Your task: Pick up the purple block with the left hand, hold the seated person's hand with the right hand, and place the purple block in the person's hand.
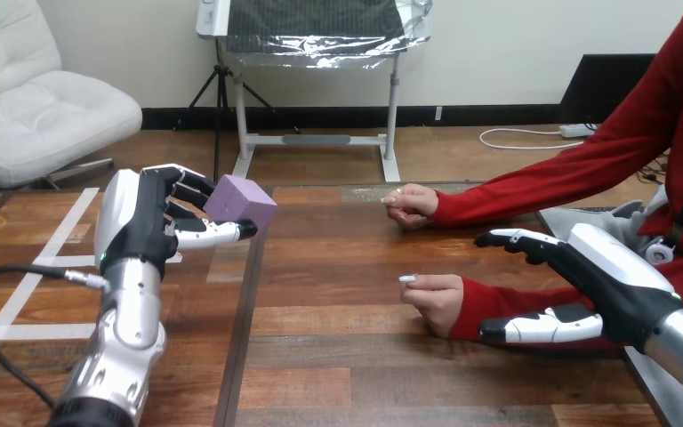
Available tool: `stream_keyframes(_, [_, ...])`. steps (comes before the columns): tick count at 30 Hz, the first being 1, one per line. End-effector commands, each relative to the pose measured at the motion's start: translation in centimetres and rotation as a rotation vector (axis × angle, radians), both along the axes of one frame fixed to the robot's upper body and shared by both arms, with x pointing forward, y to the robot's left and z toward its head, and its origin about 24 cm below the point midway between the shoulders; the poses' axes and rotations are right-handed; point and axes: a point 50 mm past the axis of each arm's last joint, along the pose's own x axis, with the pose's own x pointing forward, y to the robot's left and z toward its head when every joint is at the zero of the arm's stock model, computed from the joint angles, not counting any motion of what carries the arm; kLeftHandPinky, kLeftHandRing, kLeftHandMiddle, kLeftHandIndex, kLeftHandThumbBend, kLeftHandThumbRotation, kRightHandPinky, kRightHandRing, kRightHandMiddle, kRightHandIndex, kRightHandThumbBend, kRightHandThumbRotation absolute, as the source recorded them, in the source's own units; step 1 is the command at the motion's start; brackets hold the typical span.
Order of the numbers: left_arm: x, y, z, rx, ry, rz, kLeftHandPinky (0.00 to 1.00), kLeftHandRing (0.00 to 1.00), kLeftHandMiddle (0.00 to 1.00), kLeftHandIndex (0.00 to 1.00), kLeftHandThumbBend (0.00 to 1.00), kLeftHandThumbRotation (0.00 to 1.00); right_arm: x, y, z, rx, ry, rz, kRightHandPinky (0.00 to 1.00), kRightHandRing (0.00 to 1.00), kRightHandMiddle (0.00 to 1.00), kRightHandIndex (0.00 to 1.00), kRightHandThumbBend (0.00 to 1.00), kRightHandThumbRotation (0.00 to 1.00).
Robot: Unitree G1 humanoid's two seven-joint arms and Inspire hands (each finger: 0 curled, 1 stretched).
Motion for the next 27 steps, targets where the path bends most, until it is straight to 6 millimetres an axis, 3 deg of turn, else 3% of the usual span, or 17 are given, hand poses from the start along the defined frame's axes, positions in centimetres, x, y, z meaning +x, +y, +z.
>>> stream_keyframes(1, [2.8,-1.6,4.4,-0.014,-0.147,-0.042,0.35,0.42,0.46,0.47,0.68,0.00,2.5,0.4,3.4,-0.033,-0.091,0.032,0.78,0.88,0.89,0.85,1.00,0.64])
stream_keyframes(18, [3.7,-2.1,4.5,0.001,-0.108,-0.065,0.32,0.40,0.45,0.47,0.68,0.00,3.1,0.7,3.1,-0.058,-0.029,0.023,0.76,0.89,0.89,0.85,1.00,0.61])
stream_keyframes(27, [4.0,-2.2,4.6,0.011,-0.092,-0.081,0.33,0.41,0.45,0.48,0.68,0.00,3.4,0.9,2.8,-0.091,-0.019,0.020,0.76,0.88,0.88,0.84,1.00,0.54])
